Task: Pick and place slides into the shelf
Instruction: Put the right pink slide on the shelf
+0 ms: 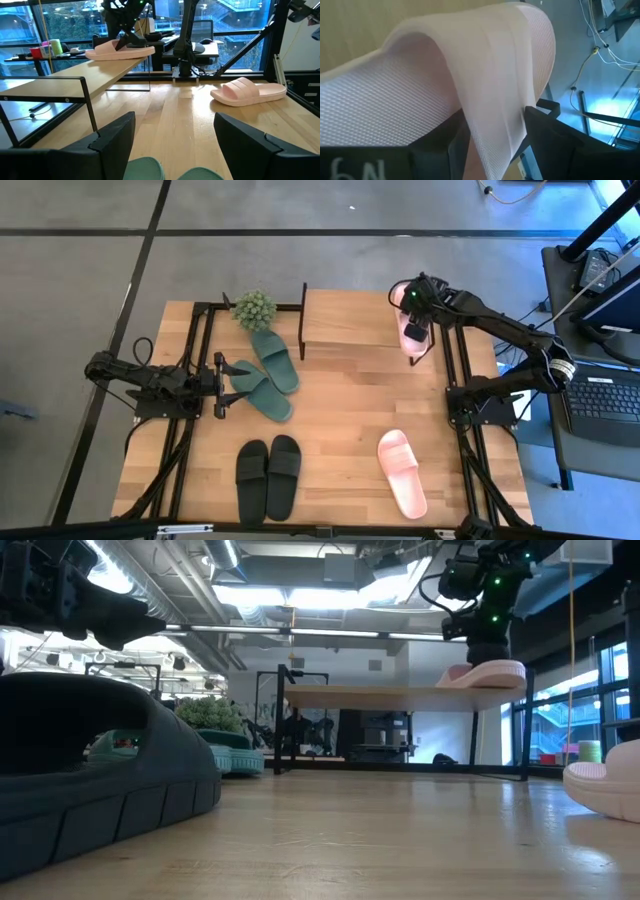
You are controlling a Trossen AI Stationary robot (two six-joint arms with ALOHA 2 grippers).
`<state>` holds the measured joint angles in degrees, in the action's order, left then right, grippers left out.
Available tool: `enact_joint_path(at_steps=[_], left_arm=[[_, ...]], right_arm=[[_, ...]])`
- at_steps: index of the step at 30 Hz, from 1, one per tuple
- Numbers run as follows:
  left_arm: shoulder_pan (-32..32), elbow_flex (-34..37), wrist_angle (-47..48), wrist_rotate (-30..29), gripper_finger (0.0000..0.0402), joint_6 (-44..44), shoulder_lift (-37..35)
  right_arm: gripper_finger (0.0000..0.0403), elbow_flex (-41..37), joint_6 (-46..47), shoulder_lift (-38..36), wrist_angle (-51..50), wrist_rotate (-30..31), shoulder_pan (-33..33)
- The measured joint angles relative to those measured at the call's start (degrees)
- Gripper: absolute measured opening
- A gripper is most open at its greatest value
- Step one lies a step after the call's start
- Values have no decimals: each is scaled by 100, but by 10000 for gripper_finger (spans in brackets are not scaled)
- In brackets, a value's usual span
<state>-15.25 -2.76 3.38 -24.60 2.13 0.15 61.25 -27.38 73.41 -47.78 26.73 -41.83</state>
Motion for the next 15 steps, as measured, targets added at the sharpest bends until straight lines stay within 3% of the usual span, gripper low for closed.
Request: enact_joint_path(at_steps=[15], left_arm=[[0, 1, 0, 0, 263, 1, 0]], right_arm=[[186, 7, 40, -7, -132, -288, 5]])
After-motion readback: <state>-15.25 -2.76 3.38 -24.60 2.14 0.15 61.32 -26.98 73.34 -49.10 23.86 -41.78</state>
